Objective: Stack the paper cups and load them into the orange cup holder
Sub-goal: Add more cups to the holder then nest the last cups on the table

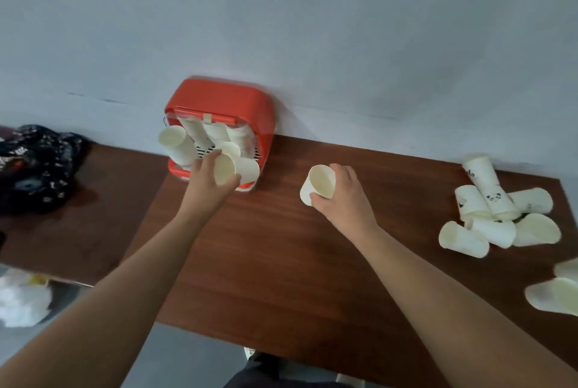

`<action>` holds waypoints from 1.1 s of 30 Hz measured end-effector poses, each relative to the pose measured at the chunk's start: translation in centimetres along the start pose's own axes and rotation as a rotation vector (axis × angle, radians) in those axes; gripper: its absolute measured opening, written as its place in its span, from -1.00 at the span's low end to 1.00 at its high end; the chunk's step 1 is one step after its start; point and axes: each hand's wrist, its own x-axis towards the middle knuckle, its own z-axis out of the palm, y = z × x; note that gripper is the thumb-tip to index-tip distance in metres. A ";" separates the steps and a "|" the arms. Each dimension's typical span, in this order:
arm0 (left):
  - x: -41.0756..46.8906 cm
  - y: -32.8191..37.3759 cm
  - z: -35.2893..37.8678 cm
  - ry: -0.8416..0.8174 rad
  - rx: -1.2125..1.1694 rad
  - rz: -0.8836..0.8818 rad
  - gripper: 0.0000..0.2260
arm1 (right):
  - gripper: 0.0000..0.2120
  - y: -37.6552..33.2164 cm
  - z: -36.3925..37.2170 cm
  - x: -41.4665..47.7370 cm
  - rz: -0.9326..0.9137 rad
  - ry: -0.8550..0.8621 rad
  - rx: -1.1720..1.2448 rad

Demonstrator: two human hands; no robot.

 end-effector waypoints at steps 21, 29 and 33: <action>14.8 -7.7 0.7 -0.323 0.249 0.231 -0.28 | -0.37 -12.5 8.4 10.2 0.023 0.021 0.052; 15.2 -11.1 -0.4 -0.384 0.073 0.131 -0.21 | -0.37 -14.9 12.0 11.8 -0.023 -0.053 0.188; 13.9 -13.0 -2.0 -0.254 -0.013 0.023 -0.55 | -0.38 -15.4 14.2 12.6 -0.124 -0.092 0.058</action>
